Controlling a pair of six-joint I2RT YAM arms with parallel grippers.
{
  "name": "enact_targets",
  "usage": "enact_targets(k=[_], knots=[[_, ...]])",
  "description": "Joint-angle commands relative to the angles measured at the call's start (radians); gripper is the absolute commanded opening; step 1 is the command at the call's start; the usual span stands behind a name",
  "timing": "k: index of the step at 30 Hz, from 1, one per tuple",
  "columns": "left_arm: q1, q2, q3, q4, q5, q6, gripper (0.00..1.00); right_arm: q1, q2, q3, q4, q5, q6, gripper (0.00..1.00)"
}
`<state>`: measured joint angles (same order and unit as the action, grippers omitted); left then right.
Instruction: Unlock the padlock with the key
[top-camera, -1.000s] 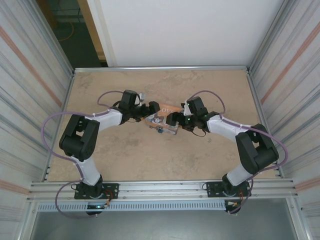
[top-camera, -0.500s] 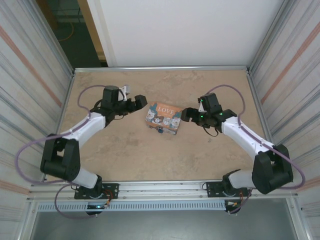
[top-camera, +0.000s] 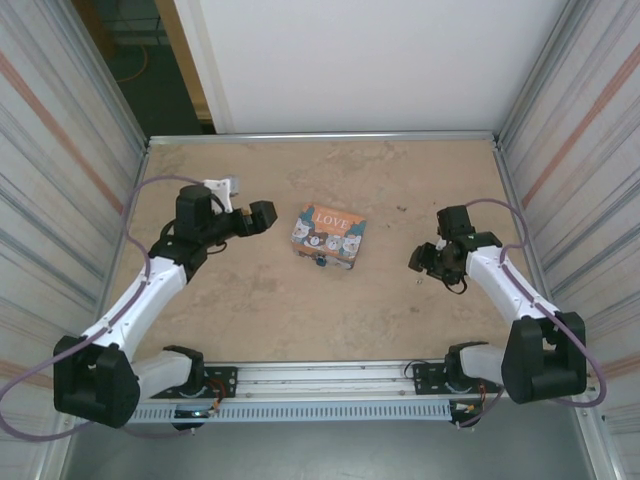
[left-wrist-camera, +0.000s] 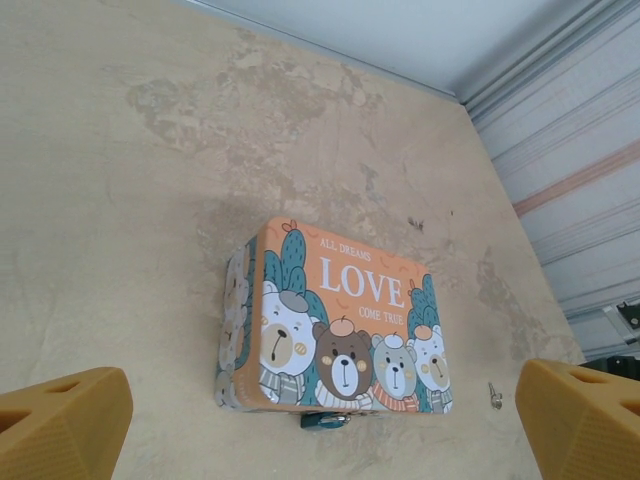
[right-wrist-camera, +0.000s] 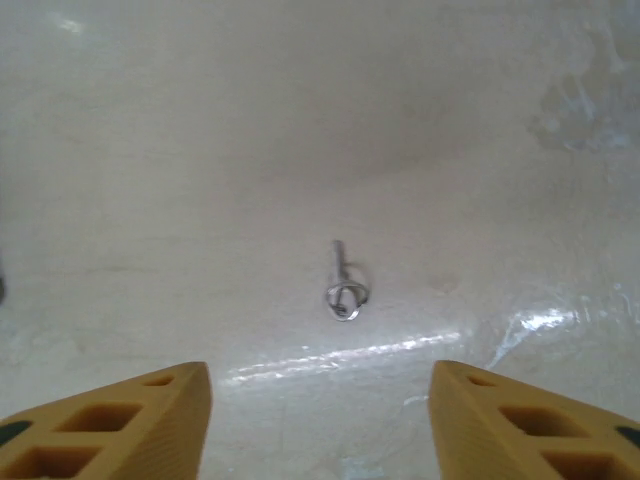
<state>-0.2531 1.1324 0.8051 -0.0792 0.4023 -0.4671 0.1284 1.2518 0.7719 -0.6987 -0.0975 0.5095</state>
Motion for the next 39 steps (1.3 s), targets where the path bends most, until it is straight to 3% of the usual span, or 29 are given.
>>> enact_targets(k=[1, 19, 39], knots=[[0.021, -0.022, -0.028, -0.013, 0.013, 0.033, 0.99, -0.012, 0.043, -0.013, 0.001, -0.009, -0.037, 0.54], [0.046, -0.032, -0.054, -0.019, 0.051, 0.031, 0.99, -0.011, 0.286, 0.059, 0.135, -0.076, -0.083, 0.48], [0.047, -0.025, -0.058, -0.025, 0.053, 0.030, 0.99, 0.087, 0.220, 0.044, 0.013, -0.038, -0.068, 0.41]])
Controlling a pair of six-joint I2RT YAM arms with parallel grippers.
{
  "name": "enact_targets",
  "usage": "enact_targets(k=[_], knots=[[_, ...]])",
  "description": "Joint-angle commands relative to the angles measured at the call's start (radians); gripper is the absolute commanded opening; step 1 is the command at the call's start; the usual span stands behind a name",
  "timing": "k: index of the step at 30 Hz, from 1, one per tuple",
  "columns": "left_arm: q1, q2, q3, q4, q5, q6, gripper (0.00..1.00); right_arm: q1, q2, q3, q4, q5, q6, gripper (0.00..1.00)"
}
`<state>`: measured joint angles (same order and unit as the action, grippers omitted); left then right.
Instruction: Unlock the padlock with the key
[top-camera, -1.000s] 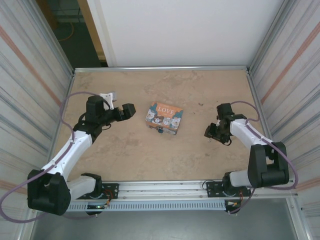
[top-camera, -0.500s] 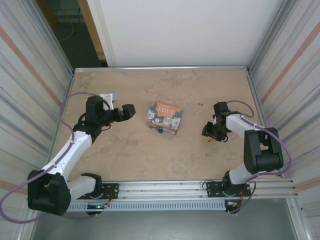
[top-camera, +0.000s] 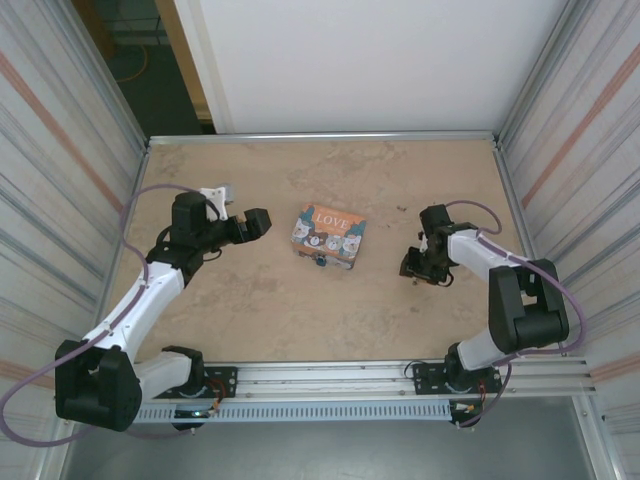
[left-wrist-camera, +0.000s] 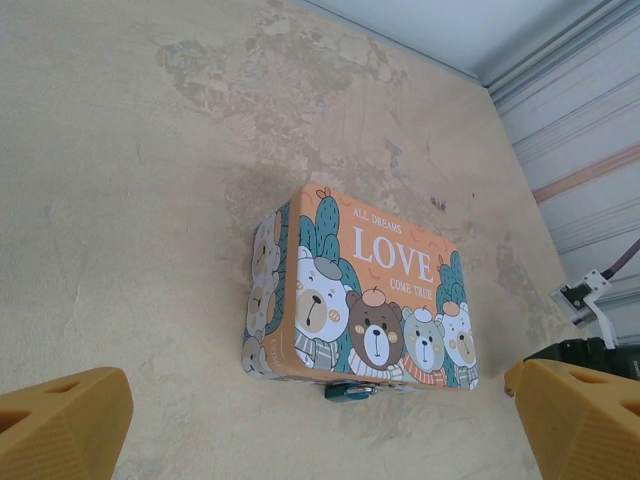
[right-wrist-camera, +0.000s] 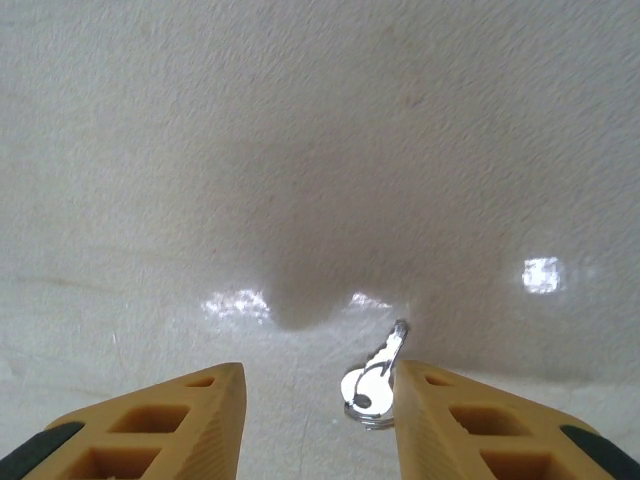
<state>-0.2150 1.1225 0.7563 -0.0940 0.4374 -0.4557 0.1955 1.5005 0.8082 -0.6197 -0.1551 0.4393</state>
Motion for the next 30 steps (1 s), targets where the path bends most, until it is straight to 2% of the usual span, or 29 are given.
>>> enact_targets(k=[1, 16, 30], knots=[[0.009, -0.014, -0.010, -0.010, 0.018, 0.021, 0.99, 0.027, -0.033, 0.007, -0.073, 0.026, 0.008, 0.40], [0.011, -0.001, -0.008, -0.008, 0.024, 0.023, 0.99, 0.050, -0.046, 0.040, -0.133, 0.120, 0.024, 0.38], [0.014, -0.003, -0.008, -0.014, 0.022, 0.026, 0.99, 0.057, 0.062, 0.065, -0.117, 0.131, 0.019, 0.25]])
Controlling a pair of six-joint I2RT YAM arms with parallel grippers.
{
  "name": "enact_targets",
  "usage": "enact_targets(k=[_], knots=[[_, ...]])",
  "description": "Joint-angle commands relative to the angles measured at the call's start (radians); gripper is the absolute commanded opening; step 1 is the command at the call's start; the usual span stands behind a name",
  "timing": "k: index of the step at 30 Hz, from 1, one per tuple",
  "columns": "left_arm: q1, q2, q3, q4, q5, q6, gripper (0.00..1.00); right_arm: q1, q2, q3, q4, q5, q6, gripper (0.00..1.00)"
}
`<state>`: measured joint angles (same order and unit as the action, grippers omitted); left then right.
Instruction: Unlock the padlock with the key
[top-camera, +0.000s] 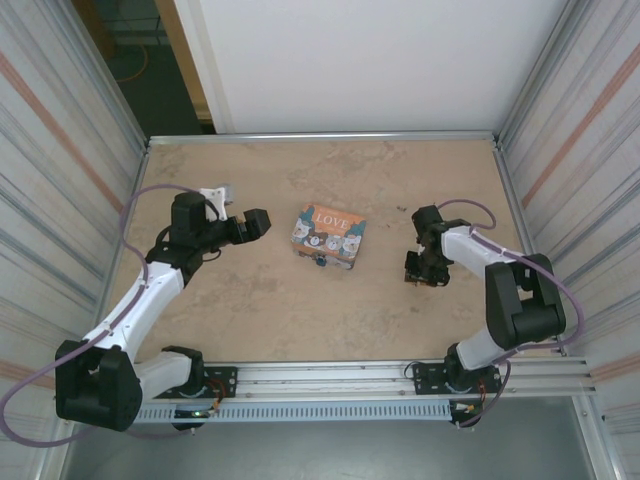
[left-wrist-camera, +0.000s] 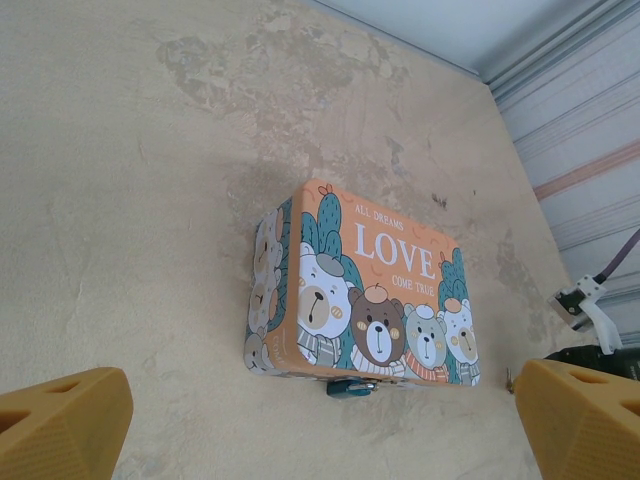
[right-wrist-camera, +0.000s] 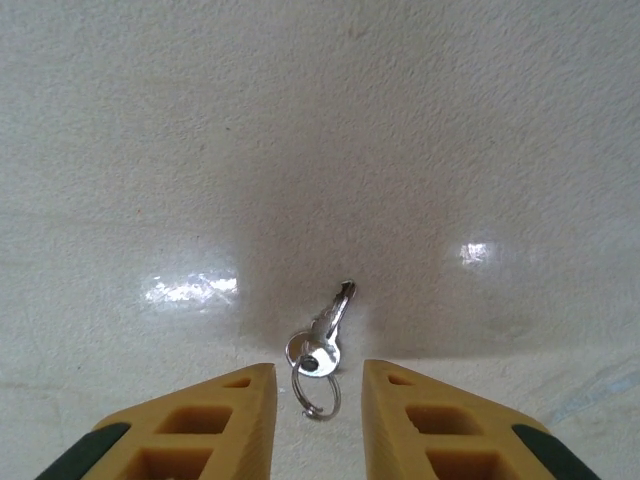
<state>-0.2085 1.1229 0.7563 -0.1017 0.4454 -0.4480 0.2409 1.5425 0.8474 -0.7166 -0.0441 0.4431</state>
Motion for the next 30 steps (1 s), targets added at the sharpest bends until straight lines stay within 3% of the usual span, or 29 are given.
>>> enact_targets(k=[1, 13, 16, 30], knots=[[0.008, -0.004, -0.007, -0.008, 0.013, 0.018, 0.99, 0.014, 0.025, 0.024, -0.021, 0.021, 0.017, 0.24], [0.009, -0.003, -0.007, -0.007, 0.014, 0.020, 0.99, 0.026, 0.071, 0.016, -0.029, 0.042, 0.026, 0.09], [0.011, -0.004, -0.007, -0.007, 0.015, 0.017, 0.99, 0.029, 0.063, 0.018, -0.030, 0.047, 0.027, 0.01], [0.034, 0.004, 0.019, 0.015, 0.128, -0.089, 0.99, 0.151, -0.242, 0.054, 0.068, 0.125, -0.120, 0.00]])
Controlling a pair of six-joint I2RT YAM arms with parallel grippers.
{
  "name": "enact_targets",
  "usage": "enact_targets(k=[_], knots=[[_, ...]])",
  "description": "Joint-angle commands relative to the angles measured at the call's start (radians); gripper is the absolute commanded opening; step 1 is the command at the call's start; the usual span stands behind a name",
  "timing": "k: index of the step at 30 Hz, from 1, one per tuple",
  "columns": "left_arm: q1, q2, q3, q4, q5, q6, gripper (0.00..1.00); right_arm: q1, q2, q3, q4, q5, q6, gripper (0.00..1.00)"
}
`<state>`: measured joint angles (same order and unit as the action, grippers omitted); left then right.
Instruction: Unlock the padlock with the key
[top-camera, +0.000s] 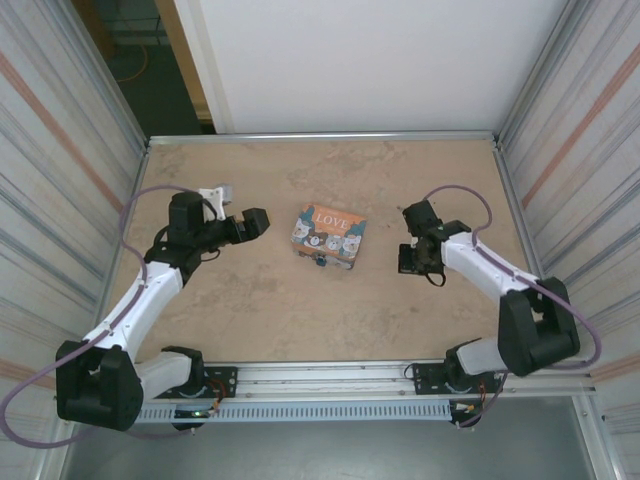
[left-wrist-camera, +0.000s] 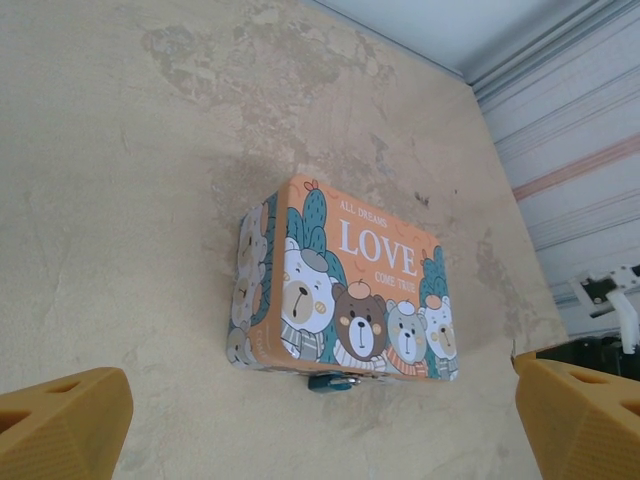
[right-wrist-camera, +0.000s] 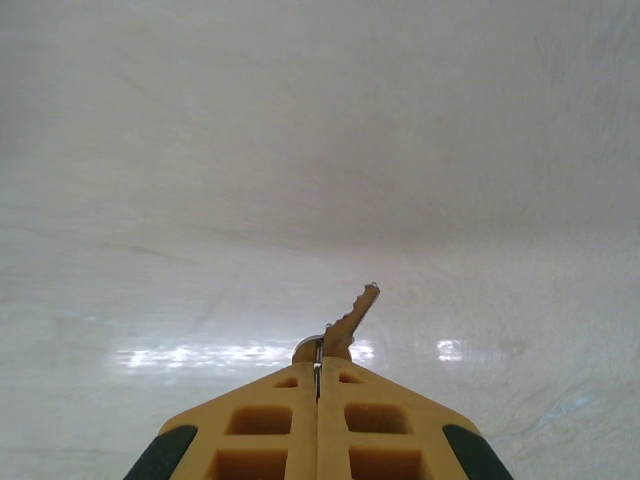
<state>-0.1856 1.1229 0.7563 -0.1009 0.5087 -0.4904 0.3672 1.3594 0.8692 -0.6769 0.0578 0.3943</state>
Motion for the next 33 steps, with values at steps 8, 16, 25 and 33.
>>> enact_targets(k=[8, 16, 25, 33], knots=[[0.015, 0.043, 0.059, 0.082, 0.201, -0.147, 0.97, 0.188, -0.272, -0.002, 0.276, -0.013, -0.295, 0.00], [-0.026, 0.064, 0.122, 0.096, 0.243, -0.149, 0.92, 0.294, -0.359, -0.009, 0.490, -0.174, -0.545, 0.00], [-0.145, 0.101, 0.242, 0.094, 0.289, -0.106, 0.81, 0.443, -0.314, 0.118, 0.443, -0.037, -0.764, 0.00], [-0.271, 0.155, 0.350, 0.058, 0.283, -0.036, 0.62, 0.506, -0.285, 0.143, 0.445, 0.027, -0.804, 0.00]])
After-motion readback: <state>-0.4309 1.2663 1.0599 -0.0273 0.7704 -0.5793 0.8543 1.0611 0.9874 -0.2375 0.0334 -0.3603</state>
